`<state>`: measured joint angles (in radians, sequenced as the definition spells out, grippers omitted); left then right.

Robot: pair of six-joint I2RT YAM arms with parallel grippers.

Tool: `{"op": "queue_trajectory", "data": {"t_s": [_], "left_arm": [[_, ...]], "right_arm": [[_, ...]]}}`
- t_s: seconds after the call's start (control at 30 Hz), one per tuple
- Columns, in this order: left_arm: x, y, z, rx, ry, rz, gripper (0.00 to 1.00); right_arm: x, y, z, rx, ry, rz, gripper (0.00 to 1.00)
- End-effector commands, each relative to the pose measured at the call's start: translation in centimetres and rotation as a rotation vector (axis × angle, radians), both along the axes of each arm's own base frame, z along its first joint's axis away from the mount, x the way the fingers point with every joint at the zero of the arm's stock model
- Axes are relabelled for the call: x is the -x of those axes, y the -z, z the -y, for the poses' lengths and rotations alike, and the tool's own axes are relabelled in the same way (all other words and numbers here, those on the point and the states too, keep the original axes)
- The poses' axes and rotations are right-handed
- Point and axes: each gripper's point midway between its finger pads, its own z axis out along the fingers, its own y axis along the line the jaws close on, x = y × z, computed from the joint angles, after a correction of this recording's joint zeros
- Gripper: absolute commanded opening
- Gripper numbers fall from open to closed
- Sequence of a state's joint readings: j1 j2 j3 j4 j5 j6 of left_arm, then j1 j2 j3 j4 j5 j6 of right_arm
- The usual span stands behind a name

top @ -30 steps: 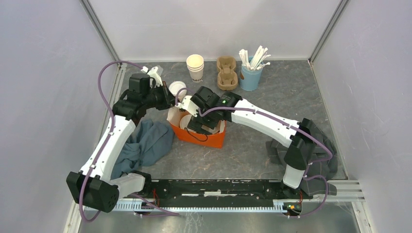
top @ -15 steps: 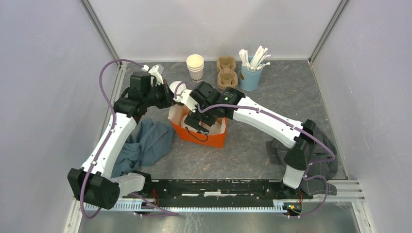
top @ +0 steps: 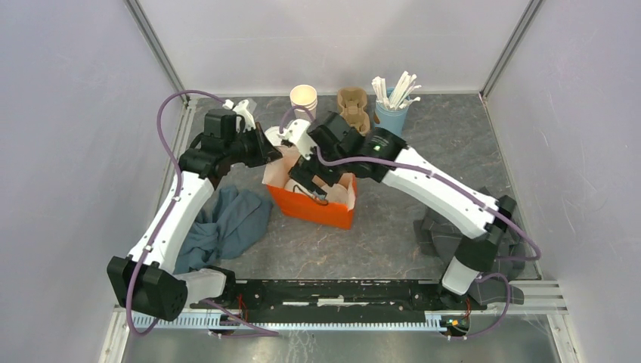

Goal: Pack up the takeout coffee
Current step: Place the coffee cup on the cup tray.

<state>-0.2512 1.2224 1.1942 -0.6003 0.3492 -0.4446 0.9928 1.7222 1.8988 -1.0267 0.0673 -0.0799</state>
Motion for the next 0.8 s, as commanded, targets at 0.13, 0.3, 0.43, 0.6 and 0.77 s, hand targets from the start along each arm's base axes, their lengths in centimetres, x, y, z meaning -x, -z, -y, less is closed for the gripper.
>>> {"op": "queue_trajectory", "data": {"t_s": [0.13, 0.3, 0.43, 0.6, 0.77], "left_arm": [[0.2, -1.4, 0.3, 0.043, -0.029, -0.019, 0.07], [0.2, -1.7, 0.4, 0.055, -0.038, -0.029, 0.06], [-0.1, -2.8, 0.8, 0.089, -0.040, -0.019, 0.07], [0.1, -2.0, 0.1, 0.049, -0.074, -0.061, 0.08], [0.2, -1.4, -0.3, 0.028, -0.097, -0.094, 0.23]], "right_arm": [[-0.7, -13.4, 2.0, -0.377, 0.119, 0.238, 0.98], [-1.0, -16.4, 2.3, -0.545, 0.074, 0.269, 0.98], [-0.6, -14.7, 0.5, -0.569, 0.037, 0.170, 0.98], [-3.1, -17.3, 2.9, -0.565, 0.195, 0.249, 0.98], [-7.4, -18.7, 8.3, -0.549, 0.414, 0.328, 0.98]]}}
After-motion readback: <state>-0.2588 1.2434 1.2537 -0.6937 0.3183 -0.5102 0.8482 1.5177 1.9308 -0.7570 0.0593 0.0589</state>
